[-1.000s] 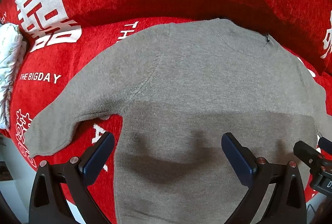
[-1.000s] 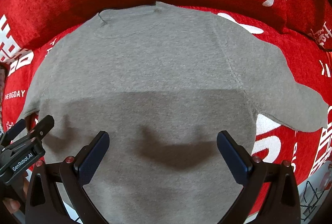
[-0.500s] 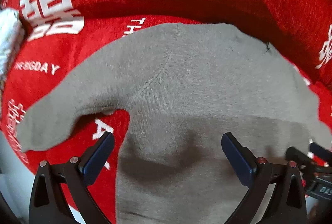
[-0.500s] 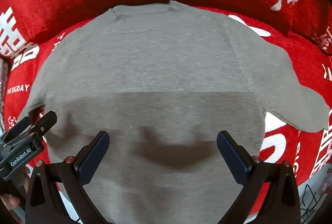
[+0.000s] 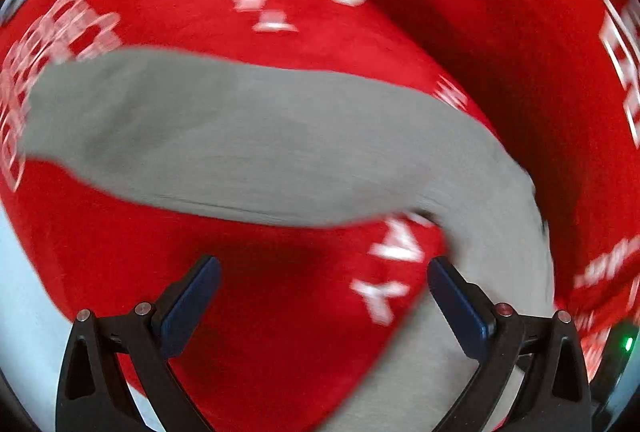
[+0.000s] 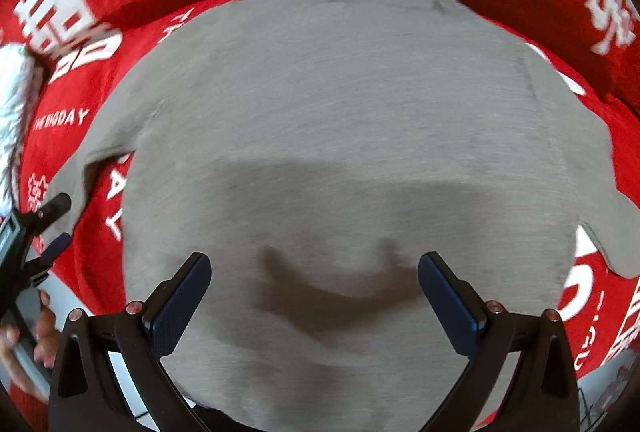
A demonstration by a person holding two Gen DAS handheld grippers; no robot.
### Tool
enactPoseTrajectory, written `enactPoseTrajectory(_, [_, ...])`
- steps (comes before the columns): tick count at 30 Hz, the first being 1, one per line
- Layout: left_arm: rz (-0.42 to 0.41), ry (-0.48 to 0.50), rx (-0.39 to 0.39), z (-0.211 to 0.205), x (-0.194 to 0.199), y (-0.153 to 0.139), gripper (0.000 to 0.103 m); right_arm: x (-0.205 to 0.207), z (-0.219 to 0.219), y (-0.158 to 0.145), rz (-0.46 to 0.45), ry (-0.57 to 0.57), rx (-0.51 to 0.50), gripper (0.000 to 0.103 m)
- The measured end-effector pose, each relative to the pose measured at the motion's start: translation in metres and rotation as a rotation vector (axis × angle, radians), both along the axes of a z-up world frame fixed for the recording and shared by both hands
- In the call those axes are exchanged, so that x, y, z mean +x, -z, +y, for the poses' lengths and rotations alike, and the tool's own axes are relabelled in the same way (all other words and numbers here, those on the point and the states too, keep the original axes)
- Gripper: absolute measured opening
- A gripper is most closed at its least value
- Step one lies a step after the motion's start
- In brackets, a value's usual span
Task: Fold small clothes
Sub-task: 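Grasp the grey sweater sleeve cuff with the left gripper and lift it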
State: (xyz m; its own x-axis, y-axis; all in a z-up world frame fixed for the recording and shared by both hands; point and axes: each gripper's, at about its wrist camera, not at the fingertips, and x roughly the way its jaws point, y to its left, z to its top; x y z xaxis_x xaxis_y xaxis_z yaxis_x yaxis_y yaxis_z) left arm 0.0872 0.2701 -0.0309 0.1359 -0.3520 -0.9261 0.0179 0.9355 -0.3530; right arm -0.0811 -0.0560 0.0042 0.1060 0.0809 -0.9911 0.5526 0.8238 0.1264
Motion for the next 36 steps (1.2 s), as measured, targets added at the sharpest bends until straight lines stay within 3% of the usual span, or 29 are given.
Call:
enactPoseTrajectory(6, [0.055,-0.183,-0.093,0.063,0.017,0.033,0.103,0.017,0.037,0.006,-0.004,-0.080,0.024,0.103])
enactPoseTrajectory(17, [0.017,-0.291,-0.184,0.068,0.048,0.043,0.102,0.030,0.067,0.003,-0.014,-0.129,0.047,0.103])
enactPoseTrajectory(18, [0.013,-0.299,-0.184,0.069,0.047,0.043,0.099,0.030,0.068,0.002,-0.016,-0.129,0.048,0.103])
enactPoseTrajectory(21, [-0.004,-0.302,-0.134,0.076,0.042,0.041,0.067,0.029,0.070,0.002,-0.019,-0.128,0.051,0.103])
enactPoseTrajectory(23, [-0.001,-0.286,-0.120,0.080,0.042,0.044,0.027,0.027,0.069,0.002,-0.018,-0.122,0.054,0.103])
enactPoseTrajectory(25, [0.002,-0.273,-0.142,0.084,0.043,0.047,0.013,0.028,0.069,0.005,-0.017,-0.114,0.056,0.103])
enactPoseTrajectory(29, [-0.039,-0.237,-0.176,0.084,0.046,0.036,0.011,0.021,0.067,0.004,-0.021,-0.102,0.062,0.103])
enactPoseTrajectory(36, [-0.196,-0.067,-0.282,0.045,0.049,-0.025,0.011,0.013,0.058,0.001,-0.044,-0.072,0.073,0.103])
